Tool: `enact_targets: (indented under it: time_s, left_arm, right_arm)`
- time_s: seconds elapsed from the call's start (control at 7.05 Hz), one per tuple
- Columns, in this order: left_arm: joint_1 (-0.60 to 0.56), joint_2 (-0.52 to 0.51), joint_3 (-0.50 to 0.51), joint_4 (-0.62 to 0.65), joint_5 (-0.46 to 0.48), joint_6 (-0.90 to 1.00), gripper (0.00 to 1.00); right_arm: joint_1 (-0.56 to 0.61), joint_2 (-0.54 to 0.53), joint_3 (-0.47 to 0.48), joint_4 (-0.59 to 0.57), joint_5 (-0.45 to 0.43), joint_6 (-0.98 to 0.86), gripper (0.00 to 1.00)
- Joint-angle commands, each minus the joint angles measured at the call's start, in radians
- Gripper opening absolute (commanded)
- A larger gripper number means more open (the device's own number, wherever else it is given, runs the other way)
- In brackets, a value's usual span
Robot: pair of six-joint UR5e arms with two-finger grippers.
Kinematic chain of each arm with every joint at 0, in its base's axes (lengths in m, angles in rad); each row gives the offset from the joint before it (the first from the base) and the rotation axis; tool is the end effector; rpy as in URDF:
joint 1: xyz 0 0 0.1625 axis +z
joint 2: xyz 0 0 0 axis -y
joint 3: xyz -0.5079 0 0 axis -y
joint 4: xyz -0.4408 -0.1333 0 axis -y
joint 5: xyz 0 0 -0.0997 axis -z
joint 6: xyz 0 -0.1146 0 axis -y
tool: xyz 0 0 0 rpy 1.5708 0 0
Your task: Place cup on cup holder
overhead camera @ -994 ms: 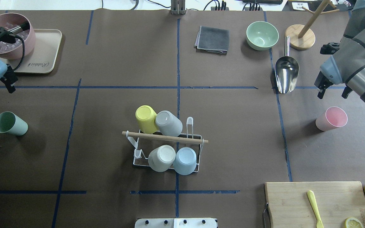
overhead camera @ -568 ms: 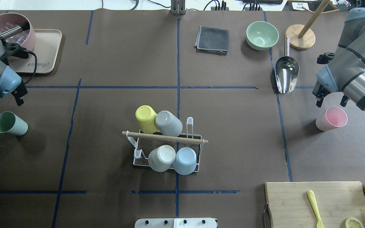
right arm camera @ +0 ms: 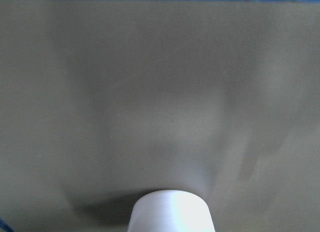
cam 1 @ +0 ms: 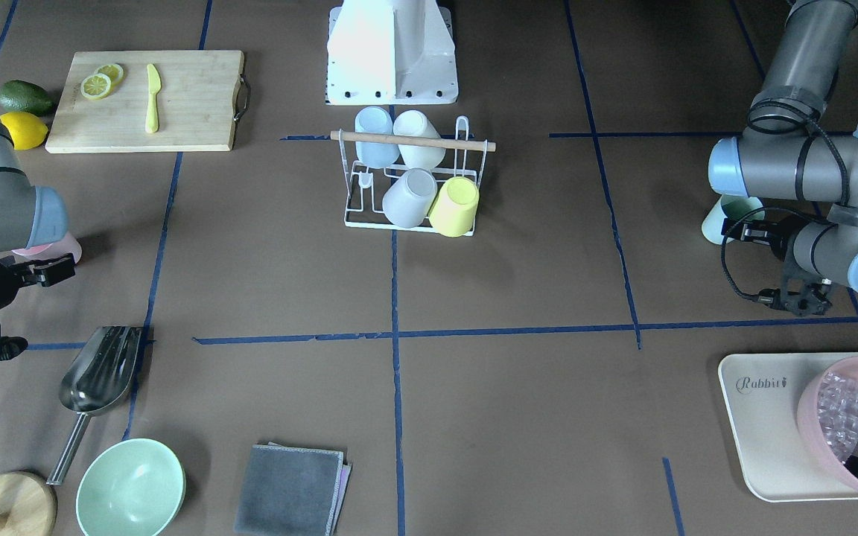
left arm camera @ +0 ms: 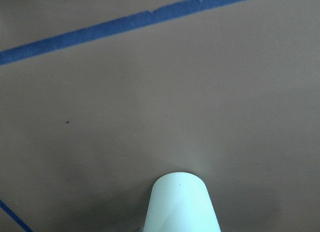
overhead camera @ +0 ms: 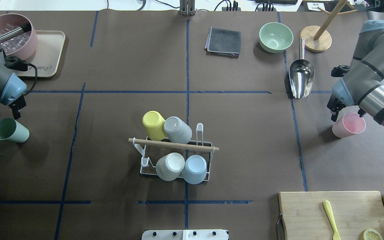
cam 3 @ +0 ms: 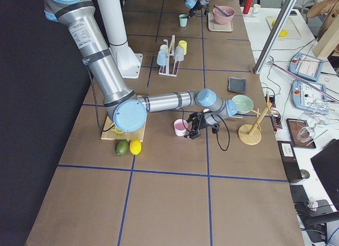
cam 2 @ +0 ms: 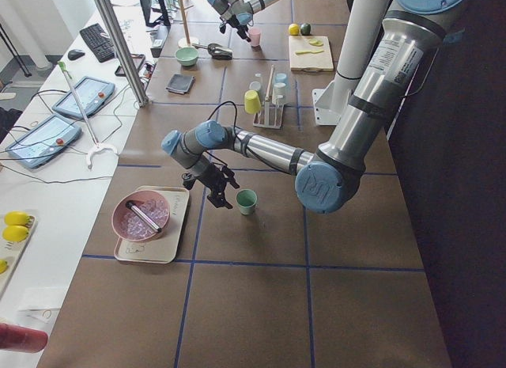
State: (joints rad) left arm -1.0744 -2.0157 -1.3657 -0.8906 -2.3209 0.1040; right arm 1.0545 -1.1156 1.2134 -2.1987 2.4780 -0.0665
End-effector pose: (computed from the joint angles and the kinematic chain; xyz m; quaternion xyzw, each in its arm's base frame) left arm 0.2854 -0.6429 0.6346 -0.2690 0.3110 0.1921 0.8911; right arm -0.3142 -0.6407 0.6870 -0.3238 -0.3597 -0.1393 0.8639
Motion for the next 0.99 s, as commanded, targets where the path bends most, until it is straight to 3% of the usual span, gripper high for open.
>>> enact_targets:
  time_s: [0.0, 0.71, 0.85]
  left_arm:
    - [-0.002, -0.044, 0.062, 0.016, -0.002, 0.002, 1.0]
    - [0.011, -0.067, 0.128, 0.016, -0.011, 0.003, 1.0]
    - [0.025, -0.067, 0.143, 0.016, -0.011, 0.003, 1.0]
  right_arm:
    - [-0.013, -0.012, -0.002, 0.001, 0.006, -0.01, 0.99]
    - [-0.04, -0.033, -0.002, 0.001, 0.025, -0.045, 0.97]
    - [-0.041, -0.033, -0.002, -0.001, 0.025, -0.047, 0.74]
